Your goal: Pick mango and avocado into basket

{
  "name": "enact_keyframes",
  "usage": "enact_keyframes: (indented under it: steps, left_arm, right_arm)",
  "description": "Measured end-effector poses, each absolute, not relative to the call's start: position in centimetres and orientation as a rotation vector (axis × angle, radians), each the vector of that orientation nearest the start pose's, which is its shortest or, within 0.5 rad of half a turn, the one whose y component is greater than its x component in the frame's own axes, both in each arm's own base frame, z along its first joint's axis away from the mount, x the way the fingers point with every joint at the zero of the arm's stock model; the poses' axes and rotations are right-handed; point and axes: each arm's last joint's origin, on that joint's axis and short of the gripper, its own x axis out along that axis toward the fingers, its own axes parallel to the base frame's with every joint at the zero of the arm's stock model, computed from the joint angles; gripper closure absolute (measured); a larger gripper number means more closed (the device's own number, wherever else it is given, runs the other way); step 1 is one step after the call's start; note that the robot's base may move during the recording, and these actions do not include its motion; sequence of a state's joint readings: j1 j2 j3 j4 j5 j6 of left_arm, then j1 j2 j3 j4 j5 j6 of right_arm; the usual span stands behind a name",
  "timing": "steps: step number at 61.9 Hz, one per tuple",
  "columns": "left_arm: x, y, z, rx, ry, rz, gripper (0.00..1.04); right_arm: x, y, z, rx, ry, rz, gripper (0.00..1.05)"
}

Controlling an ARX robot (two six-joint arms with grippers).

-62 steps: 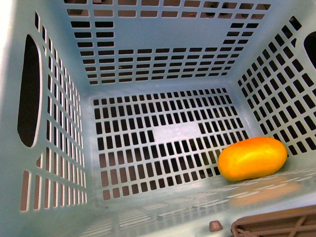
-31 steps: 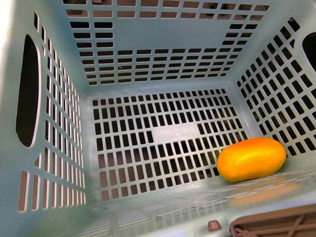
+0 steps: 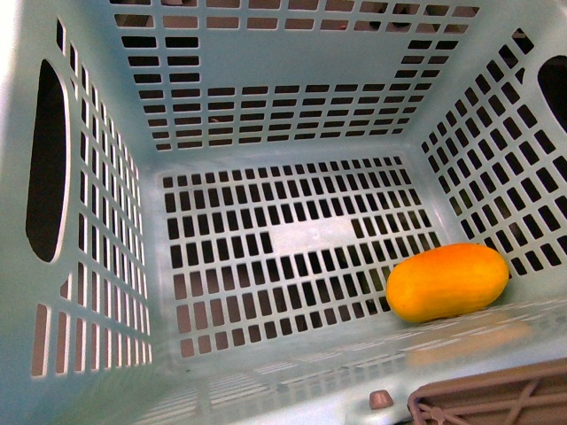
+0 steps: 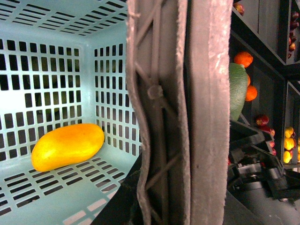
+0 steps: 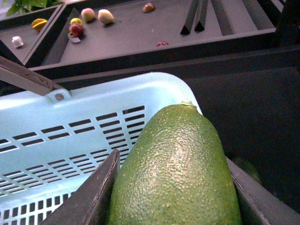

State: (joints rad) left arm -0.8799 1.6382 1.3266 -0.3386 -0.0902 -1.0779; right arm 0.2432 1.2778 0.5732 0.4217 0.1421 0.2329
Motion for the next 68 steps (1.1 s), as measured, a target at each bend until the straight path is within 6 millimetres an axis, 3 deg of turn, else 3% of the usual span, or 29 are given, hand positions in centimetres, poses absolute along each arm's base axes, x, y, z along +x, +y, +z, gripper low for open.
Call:
enact_keyframes:
  steps: [17, 28, 33, 40, 64, 68]
  left_arm:
    - [23.5, -28.1, 29.0, -0.682, 0.917, -0.362, 0.89]
    - [23.5, -28.1, 29.0, -0.681, 0.913, -0.358, 0.89]
    - [23.5, -28.1, 29.0, -0.681, 0.913, -0.358, 0.89]
    - [23.6, -28.0, 29.0, -0.682, 0.913, -0.357, 0.89]
    - [23.5, -28.1, 29.0, -0.682, 0.915, -0.360, 0.89]
    - [23.5, -28.1, 29.0, -0.681, 0.914, -0.358, 0.89]
  right_arm:
    - [25.6, 5.0, 22.0, 0.239, 0.320, 0.022, 0.07]
    - [25.6, 4.7, 22.7, 0.252, 0.291, 0.012, 0.09]
    - [25.3, 4.4, 22.5, 0.178, 0.149, 0.004, 0.20]
    - [23.4, 3.5, 21.7, 0.079, 0.014, 0.009, 0.39]
    - [18.4, 1.4, 19.0, 0.007, 0.007, 0.006, 1.03]
    - [17.8, 1.3, 18.7, 0.005, 0.008, 0.005, 1.03]
